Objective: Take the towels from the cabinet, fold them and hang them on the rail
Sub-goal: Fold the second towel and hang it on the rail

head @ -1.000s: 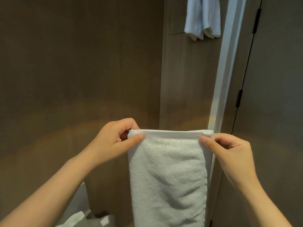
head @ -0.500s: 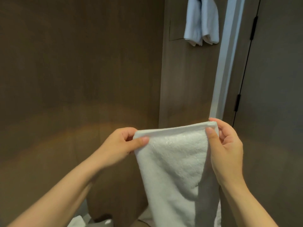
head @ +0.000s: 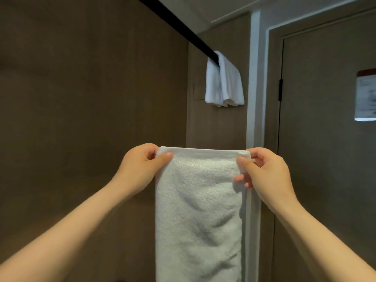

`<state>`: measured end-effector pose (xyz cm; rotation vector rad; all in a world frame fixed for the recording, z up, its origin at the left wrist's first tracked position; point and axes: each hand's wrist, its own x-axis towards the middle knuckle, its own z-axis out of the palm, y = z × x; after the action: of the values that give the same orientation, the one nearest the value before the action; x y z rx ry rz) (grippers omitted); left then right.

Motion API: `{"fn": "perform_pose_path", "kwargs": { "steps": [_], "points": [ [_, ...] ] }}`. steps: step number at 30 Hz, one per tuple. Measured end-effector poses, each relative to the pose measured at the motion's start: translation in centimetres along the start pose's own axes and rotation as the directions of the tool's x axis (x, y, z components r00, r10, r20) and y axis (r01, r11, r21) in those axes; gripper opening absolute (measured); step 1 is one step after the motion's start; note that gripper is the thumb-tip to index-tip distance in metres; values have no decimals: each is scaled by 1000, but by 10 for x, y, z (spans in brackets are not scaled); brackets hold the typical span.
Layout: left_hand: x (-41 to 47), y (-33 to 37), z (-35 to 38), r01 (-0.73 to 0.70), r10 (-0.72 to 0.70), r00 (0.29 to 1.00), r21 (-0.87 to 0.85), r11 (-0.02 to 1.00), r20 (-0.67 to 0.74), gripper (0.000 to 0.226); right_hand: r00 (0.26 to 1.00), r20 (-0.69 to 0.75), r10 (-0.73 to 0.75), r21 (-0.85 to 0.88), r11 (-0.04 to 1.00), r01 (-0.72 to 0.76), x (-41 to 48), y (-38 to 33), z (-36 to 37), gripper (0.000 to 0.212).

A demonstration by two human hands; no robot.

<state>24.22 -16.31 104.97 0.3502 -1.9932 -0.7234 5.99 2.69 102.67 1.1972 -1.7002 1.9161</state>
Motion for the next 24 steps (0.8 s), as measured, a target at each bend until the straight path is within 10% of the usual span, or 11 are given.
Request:
{"fn": "perform_pose_path", "kwargs": {
  "steps": [8, 24],
  "points": [
    [34, 30, 1, 134, -148, 989, -286, 949, -27, 29, 1000, -22, 0, 250, 968, 5, 31, -12, -1, 9],
    [108, -44, 21, 170, -162, 985, -498, 851, 59, 30, 992, 125, 26, 216, 975, -53, 75, 2, 40, 14]
  ]
}}
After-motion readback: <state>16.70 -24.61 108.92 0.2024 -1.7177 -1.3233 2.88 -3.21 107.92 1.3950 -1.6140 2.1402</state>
